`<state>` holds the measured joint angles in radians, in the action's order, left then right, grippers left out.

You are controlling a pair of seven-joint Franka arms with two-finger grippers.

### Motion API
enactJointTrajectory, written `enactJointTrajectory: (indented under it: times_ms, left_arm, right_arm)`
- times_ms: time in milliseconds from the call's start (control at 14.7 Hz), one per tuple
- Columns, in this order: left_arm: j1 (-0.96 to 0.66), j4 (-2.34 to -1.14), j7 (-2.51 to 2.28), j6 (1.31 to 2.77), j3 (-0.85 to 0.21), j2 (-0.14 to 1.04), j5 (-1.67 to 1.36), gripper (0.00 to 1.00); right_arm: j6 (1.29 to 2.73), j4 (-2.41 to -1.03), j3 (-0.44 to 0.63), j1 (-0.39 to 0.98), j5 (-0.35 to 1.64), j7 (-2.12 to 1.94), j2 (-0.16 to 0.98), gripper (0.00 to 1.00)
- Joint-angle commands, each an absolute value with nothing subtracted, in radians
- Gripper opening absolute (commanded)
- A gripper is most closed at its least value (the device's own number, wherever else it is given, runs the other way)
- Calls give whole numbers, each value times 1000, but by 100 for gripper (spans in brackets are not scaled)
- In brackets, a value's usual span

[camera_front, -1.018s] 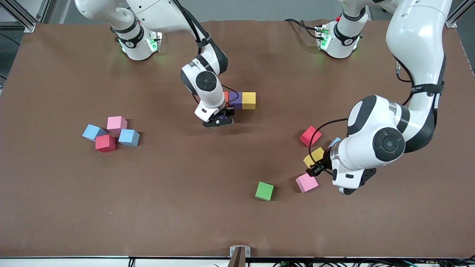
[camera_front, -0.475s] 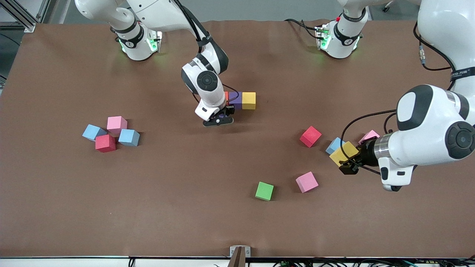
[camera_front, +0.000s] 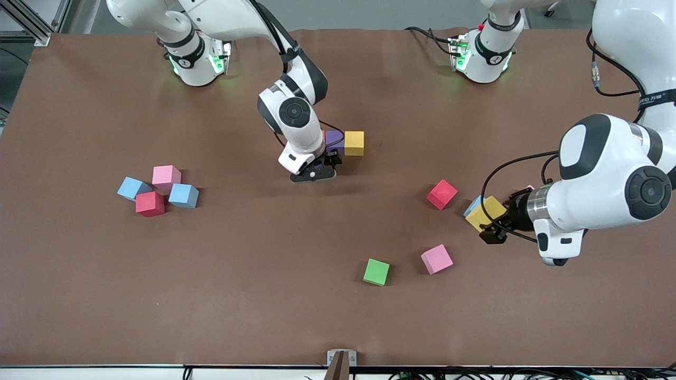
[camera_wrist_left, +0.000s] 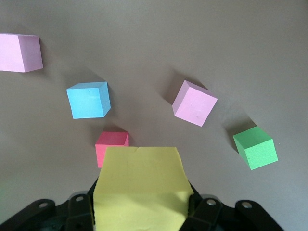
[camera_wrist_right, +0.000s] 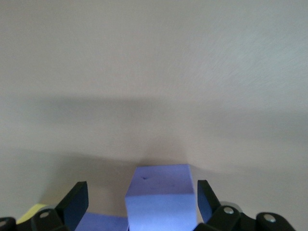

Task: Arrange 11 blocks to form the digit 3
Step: 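Place purple under purple with the right gripper while the left gripper holds yellow, then grasp the blue block with the right gripper while the left gripper returns yellow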

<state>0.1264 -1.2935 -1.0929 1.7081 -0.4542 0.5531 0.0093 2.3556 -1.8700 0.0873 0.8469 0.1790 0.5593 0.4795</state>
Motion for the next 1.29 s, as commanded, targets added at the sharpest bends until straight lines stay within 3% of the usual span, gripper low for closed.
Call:
enactJointTrajectory:
  times_ms: [0,407,815,1222]
  left_arm:
    - [104,-1325,-1106,1720,-454,523,5,0]
    - [81,-1328,-1130,1720,-453,531,8,0]
    - [28,-1330,-1233,1720,-454,532,9,0]
    - [-41,-1331,-1253,1773,-451,564,9,0]
  right_arm:
    - [2109,-1815,127,793,192,549,359,100]
    - [1864,-1847,143,519,186,252,206,100]
    - [1885,-1980,146,281,173,37,169,100]
    - [2133,-2155,146,158,138,29,176,100]
